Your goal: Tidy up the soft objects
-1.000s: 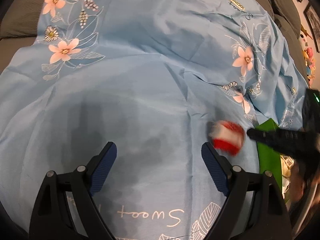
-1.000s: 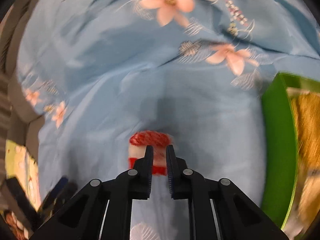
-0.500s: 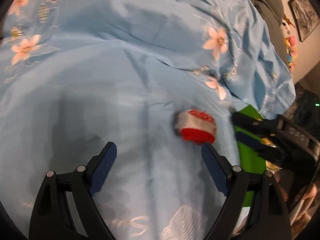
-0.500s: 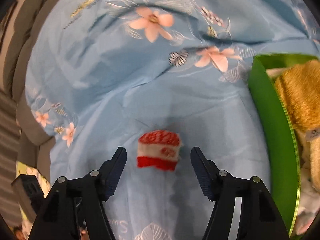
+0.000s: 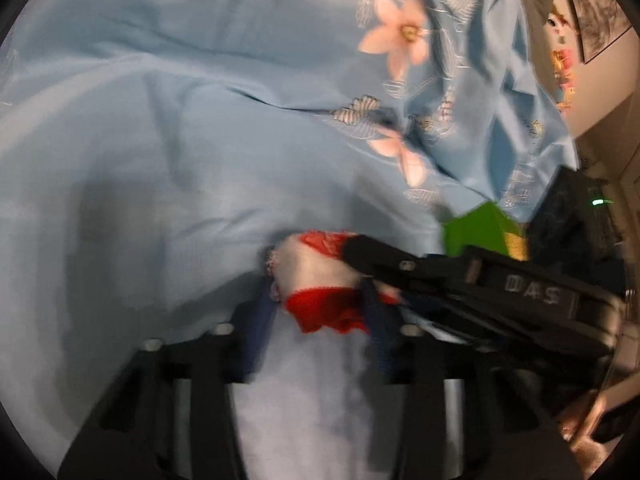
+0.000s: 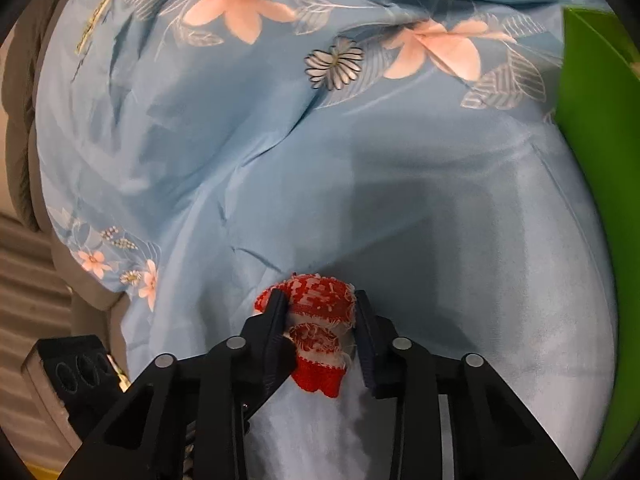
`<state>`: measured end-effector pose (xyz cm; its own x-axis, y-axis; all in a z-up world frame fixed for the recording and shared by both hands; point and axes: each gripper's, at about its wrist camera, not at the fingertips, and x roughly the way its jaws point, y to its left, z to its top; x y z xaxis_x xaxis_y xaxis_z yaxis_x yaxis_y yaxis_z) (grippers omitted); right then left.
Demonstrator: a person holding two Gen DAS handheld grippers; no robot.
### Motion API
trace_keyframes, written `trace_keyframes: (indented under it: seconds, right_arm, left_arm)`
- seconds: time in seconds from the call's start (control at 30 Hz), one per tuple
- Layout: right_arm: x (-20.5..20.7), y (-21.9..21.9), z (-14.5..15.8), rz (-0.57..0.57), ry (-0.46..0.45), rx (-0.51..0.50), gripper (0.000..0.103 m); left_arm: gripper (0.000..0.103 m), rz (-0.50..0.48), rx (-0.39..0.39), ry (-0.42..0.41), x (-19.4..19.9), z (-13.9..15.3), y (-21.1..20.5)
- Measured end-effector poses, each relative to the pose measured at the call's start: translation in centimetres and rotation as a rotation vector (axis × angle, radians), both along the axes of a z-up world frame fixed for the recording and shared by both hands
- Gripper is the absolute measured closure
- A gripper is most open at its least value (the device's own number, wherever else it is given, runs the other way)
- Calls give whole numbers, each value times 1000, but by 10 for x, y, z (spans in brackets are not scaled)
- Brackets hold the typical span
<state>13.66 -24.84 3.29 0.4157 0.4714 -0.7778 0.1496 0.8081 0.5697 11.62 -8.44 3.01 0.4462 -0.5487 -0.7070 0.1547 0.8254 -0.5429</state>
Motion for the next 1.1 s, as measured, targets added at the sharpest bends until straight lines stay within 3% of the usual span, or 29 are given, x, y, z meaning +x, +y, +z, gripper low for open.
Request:
trace_keyframes:
  seconds: [0.2,0.47,0.6,0.8,1.1]
  right_arm:
    - [-19,-9,19,-14,-61,13,70]
    - [-98,-56,105,-117,-288,-7,69]
    - [-143,-94,129,-223,-357,-22,69]
    - [-187,-147,142,-378,-346,-126,69]
    - [-192,-205,111,-498,-177,-205,69]
  left_arm:
    - [68,-32,26,-88,-22,29,-12]
    - [67,-152,9,-289,-83,104,-60]
    - [67,-258,8,-321,-108,117,-103]
    - [67,-389,-32,-315,-126,109,-167]
    - [58,-458,-14,-181,-122,73,-223]
